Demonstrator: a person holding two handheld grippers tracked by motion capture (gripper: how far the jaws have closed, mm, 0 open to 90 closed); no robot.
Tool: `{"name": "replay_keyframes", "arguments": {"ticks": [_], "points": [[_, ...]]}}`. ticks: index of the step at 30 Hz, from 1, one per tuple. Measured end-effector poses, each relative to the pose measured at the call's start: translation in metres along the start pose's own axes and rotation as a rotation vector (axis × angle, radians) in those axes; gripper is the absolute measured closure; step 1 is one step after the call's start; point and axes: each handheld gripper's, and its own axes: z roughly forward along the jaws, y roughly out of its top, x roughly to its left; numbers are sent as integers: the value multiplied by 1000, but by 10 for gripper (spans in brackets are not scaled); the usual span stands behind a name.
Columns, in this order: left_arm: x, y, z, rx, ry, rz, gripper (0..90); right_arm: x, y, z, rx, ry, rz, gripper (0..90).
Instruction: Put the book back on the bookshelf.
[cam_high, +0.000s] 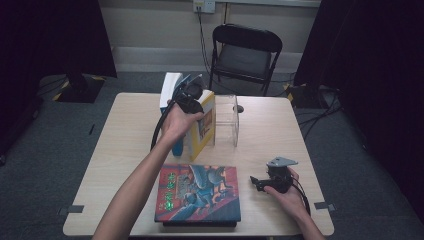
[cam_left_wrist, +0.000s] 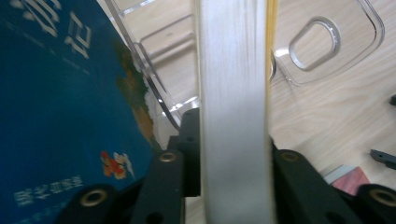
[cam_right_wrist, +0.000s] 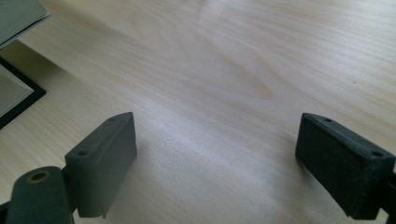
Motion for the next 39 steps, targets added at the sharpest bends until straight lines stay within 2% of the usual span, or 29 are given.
{"name": "replay_keyframes", "arguments": {"ticks": [2,3,5,6,8,9,12,16,21,23,25,27,32,34,37,39], "points": [[2,1,0,-2,-5,-7,755,0,0,0,0,0,0,123],[3,2,0,1,-13,-26,755,0,0,0,0,0,1,123],[5,4,0,-5,-15,-40,756,0,0,0,0,1,0,123],[7,6,-1,-10,-16,-38,756,0,0,0,0,1,1,123],[8,11,-3,-15,-11,-49,756,0,0,0,0,2,-1,123],[8,15,-4,-27,0,-42,756,0,0,0,0,1,-1,123],[6,25,-4,-25,18,-40,756,0,0,0,0,1,-2,123],[6,34,2,-17,23,-63,756,0,0,0,-1,5,-5,123],[13,40,13,-8,21,-85,756,0,0,0,0,8,-9,123],[15,42,14,-21,15,-99,756,0,0,0,0,9,-9,124],[14,43,15,-27,29,-102,756,0,0,0,0,11,-10,124],[14,44,15,-37,33,-83,756,1,0,0,0,12,-10,123],[11,44,20,-30,41,-92,755,1,0,0,1,13,-12,123],[9,45,21,-25,47,-80,754,1,0,0,1,14,-13,123],[11,48,22,-15,42,-104,753,1,0,0,1,14,-13,124],[13,50,22,-2,44,-105,752,1,0,0,1,15,-13,124]]}}
